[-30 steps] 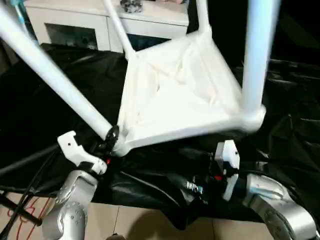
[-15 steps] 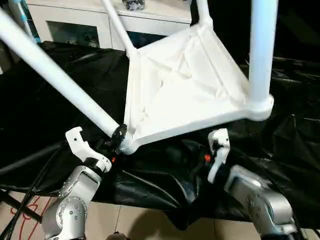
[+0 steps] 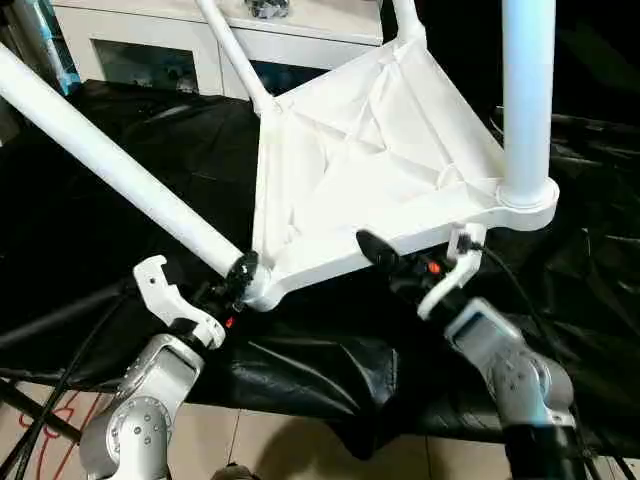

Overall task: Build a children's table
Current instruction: Flip table

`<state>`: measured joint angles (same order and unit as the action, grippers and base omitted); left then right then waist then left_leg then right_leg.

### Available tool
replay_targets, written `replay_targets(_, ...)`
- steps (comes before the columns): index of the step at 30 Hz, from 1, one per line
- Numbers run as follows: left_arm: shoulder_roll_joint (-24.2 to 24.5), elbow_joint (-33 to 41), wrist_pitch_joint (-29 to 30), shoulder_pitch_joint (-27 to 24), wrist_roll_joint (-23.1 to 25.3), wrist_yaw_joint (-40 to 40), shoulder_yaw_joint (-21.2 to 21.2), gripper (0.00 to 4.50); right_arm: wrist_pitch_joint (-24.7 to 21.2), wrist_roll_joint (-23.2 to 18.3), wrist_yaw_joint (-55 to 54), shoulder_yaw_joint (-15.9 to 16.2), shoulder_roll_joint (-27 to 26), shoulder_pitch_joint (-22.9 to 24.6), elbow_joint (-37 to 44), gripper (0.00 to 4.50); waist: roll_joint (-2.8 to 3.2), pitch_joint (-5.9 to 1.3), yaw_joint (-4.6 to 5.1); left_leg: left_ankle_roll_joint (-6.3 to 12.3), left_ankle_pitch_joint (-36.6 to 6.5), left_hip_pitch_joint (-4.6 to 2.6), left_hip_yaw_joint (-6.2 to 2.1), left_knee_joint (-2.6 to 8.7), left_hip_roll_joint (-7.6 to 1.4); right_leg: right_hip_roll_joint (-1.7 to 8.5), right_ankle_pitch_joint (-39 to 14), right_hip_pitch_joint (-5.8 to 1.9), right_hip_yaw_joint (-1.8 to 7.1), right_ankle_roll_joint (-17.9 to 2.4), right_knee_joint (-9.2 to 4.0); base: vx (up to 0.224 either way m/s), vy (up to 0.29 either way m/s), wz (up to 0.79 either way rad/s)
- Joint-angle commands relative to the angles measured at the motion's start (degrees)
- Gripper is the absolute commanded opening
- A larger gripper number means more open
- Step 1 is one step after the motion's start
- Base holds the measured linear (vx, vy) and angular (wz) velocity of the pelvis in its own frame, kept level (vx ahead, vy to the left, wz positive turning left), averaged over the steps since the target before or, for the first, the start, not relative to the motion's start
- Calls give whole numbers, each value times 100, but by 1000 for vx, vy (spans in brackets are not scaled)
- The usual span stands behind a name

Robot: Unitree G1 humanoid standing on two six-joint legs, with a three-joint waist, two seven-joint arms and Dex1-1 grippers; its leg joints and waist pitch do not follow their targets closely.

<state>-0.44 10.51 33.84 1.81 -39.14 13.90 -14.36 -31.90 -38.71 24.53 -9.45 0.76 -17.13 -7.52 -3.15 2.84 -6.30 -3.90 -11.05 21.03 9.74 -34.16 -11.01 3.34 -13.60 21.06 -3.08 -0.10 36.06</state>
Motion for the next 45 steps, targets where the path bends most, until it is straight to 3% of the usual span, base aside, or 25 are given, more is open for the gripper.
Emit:
replay_targets(1, -104, 254, 179, -4, -527, 386, 278, 243, 41, -95, -229, -229, -14, -168, -258, 450, -20, -300, 10, -139, -457, -59, -59, 430, -227, 450, -56, -211, 282, -723, -385, 0, 0, 0)
replay_targets(10, 136, 424, 318, -22, -340, 655, 610, 241, 47, -397, -183, -558, -172, -658, -875, 450, -33, -327, 53, -14, -108, -53, -43, 388, -204, 423, 543, -229, 277, -745, -327, 0, 0, 0)
replay_targets(11, 249, 481, 335, -19, -274, 752, 700, 240, 36, -412, -229, -621, -201, -740, -1015, 420, -30, -323, 69, -18, -161, -55, -45, 396, -210, 428, 442, -226, 275, -768, -336, 0, 0, 0)
replay_targets(17, 686, 814, 439, 16, -142, 1124, 1083, 240, 0, -676, -428, -934, -301, -917, -1307, 373, -23, -331, 79, -35, -108, -76, -36, 390, -215, 424, 477, -213, 271, -840, -305, 0, 0, 0)
replay_targets(22, 673, 801, 456, -5, -228, 1114, 1081, 239, -23, -657, -339, -933, -288, -933, -1306, 330, -33, -323, 85, -51, -97, -60, -24, 389, -202, 419, 461, -227, 279, -832, -313, 0, 0, 0)
replay_targets(23, 667, 777, 432, -10, -221, 1111, 1083, 239, -44, -696, -328, -964, -292, -948, -1306, 318, -57, -321, 90, -55, -136, -61, -21, 390, -203, 418, 382, -227, 282, -814, -322, 0, 0, 0)
replay_targets(29, 658, 758, 412, -45, -218, 1108, 1088, 239, -72, -745, -331, -1010, -275, -986, -1301, 264, -53, -329, 83, -50, -71, -62, -22, 385, -201, 412, 408, -219, 282, -790, -311, 0, 0, 0)
replay_targets(38, 643, 602, 201, -87, -147, 1051, 895, 239, -32, -512, -270, -844, -161, -899, -1046, 224, -72, -340, 89, 10, 45, -51, -15, 368, -192, 404, 521, -224, 284, -784, -301, 0, 0, 0)
replay_targets(40, 717, 538, 144, -142, -163, 1142, 801, 295, -24, -415, -277, -762, -113, -843, -891, 222, -65, -335, 88, 18, 60, -53, -14, 367, -186, 398, 520, -219, 285, -780, -303, 0, 0, 0)
replay_targets(44, 1190, 574, 116, -444, 12, 1522, 833, 316, 6, -252, -302, -612, -24, -708, -569, 219, -56, -356, 84, 23, 182, -54, -16, 354, -179, 386, 721, -219, 283, -772, -273, 0, 0, 0)
replay_targets(45, 1364, 578, 51, -555, 135, 1641, 853, 349, 1, -246, -316, -604, -7, -673, -484, 214, -54, -363, 83, 73, 229, -62, -16, 350, -179, 368, 849, -212, 283, -754, -264, 0, 0, 0)
